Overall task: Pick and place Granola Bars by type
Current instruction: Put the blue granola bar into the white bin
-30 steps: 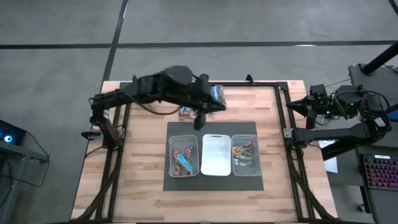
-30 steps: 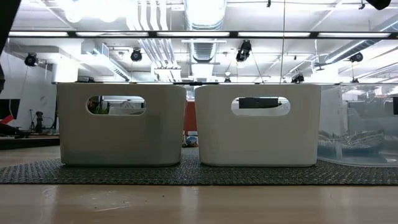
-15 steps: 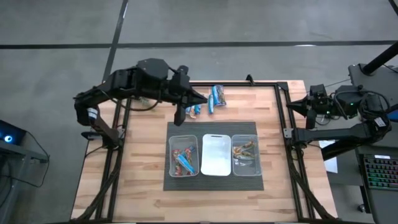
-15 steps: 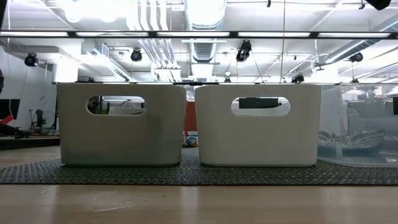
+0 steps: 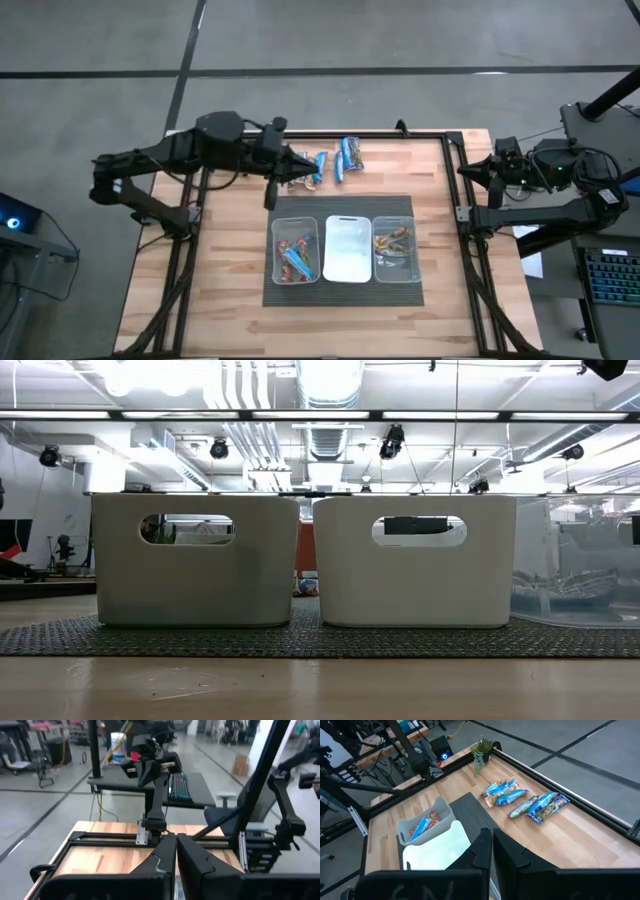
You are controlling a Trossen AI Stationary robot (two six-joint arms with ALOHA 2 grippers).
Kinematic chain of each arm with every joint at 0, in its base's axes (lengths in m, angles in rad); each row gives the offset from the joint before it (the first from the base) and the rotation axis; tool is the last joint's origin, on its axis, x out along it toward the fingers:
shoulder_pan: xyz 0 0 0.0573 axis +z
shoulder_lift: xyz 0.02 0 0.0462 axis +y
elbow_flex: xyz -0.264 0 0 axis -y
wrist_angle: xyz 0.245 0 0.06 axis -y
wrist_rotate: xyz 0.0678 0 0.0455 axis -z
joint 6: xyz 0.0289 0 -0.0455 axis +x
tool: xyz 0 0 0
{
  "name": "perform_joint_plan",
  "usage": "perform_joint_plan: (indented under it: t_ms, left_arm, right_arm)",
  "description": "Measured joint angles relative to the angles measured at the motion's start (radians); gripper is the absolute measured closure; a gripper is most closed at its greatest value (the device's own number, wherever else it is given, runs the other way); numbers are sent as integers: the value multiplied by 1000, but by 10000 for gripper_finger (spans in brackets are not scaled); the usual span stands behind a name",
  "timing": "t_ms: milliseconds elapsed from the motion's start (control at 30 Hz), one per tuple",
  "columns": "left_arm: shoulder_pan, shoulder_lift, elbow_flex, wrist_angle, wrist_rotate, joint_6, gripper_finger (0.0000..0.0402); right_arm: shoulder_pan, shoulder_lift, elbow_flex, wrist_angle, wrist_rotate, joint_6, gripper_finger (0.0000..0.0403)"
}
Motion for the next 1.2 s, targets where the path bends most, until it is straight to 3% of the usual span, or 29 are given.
perform_joint_plan:
  t_ms: [233,467,800,1200]
  left_arm:
    - [42,-160,-322,262,-2,-102,401]
    - [95,-240,-477,309,-11,-154,401]
    - [177,-259,-509,277,-19,-170,401]
    - [229,-262,-508,269,2,-167,401]
  right_arm:
    - [0,0,-32,74,0,-1,394]
    - [0,0,-70,109,0,6,394]
    - [0,26,-107,208,16,48,394]
    - [-40,248,-24,212,131,60,394]
